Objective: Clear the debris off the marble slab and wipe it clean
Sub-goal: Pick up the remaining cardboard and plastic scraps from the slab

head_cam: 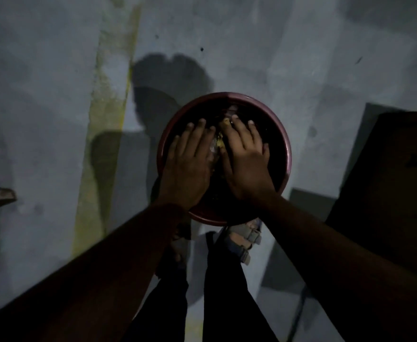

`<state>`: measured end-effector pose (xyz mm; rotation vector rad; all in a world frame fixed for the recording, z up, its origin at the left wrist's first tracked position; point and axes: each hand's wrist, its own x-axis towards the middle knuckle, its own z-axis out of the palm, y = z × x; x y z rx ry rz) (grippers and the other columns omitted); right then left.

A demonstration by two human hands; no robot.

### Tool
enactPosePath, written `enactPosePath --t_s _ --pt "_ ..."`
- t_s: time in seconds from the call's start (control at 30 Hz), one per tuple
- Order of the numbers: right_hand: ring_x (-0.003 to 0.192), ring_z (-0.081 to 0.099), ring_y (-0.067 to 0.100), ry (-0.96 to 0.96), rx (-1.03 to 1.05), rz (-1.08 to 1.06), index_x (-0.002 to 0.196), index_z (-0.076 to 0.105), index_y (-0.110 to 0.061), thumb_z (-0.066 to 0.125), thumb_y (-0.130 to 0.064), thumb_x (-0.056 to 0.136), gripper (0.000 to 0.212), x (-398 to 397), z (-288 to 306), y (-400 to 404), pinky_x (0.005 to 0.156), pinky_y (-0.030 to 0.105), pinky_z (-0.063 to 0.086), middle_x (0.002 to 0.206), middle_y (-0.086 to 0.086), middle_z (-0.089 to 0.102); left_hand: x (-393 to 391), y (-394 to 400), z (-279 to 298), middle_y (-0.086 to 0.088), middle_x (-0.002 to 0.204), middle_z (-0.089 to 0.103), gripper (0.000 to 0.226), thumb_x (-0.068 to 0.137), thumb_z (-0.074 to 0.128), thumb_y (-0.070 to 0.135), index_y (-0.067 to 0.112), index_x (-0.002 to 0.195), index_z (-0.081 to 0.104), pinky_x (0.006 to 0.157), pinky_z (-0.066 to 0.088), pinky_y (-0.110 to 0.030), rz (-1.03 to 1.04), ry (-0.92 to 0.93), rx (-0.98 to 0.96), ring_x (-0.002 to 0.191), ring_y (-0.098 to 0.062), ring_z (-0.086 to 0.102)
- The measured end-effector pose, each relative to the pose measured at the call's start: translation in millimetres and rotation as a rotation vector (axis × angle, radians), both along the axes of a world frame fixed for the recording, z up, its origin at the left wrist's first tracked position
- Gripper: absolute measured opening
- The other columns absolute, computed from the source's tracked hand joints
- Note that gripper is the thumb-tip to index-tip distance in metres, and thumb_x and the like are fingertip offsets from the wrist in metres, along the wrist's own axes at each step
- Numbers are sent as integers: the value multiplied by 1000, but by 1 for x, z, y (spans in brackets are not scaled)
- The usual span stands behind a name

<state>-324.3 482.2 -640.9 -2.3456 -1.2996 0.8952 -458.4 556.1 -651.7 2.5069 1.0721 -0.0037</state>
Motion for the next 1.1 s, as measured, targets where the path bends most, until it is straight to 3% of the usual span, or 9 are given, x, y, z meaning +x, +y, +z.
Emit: enactPosePath --t_s 0.13,0.2,0.33,0.5,0.63,0.77,0.87,0.97,1.1 --pt "156 -16 28 -110 -115 143 163 6 -26 22 -51 107 64 -6 -29 -1 122 64 -2 172 -2 -6 5 -3 -22 -6 167 19 59 103 38 23 15 159 21 123 20 -49 -23 97 -8 153 -27 17" --pt "154 -23 27 -130 -129 125 163 -1 -24 19 -49 108 64 -9 -50 -2 123 62 -4 171 -1 -11 11 -2 -41 -5 166 20 62 103 39 25 16 160 18 123 19 -47 2 136 -36 151 -27 23" --pt "156 -15 31 -268 -116 105 164 6 -15 19 -43 108 64 -17 -86 -3 124 59 -3 172 5 -3 17 0 -71 -7 156 39 56 101 38 31 17 155 32 122 20 -45 -38 192 6 137 -29 42" --pt "157 -2 36 -306 -47 169 162 17 -9 28 -37 109 61 -12 -104 -9 122 60 10 170 11 8 20 -2 -85 -5 159 36 61 101 35 31 20 159 22 123 18 -45 -46 228 28 148 -27 29" --pt "156 -10 34 -163 -175 191 163 3 -19 19 -48 105 67 -4 -74 1 122 64 8 171 10 -9 17 2 -60 -8 157 38 61 100 45 29 19 157 28 119 25 -46 -56 213 -34 140 -31 39" --pt "156 -4 35 -73 -182 145 163 9 -29 34 -52 105 67 3 -30 5 117 69 12 171 10 -6 10 3 -27 -9 166 20 70 99 49 30 13 160 19 122 22 -48 -64 221 15 151 -30 22" --pt "157 -6 28 11 -174 120 162 10 -31 36 -48 106 64 5 -2 3 119 68 7 171 6 -5 8 4 -4 -9 165 24 71 98 46 38 11 159 22 115 30 -45 -7 240 61 148 -31 29" --pt "158 2 25 -31 -114 108 162 16 -30 34 -47 105 62 5 20 -1 119 65 11 171 5 4 7 5 19 -10 165 25 69 97 35 41 11 159 23 113 31 -45 -5 233 98 149 -30 29" --pt "157 7 20 -109 -74 156 161 21 -28 26 -50 100 66 2 54 -14 121 61 12 171 1 11 1 4 61 -7 167 19 67 99 36 37 13 159 21 118 27 -47 -53 195 141 153 -26 21"
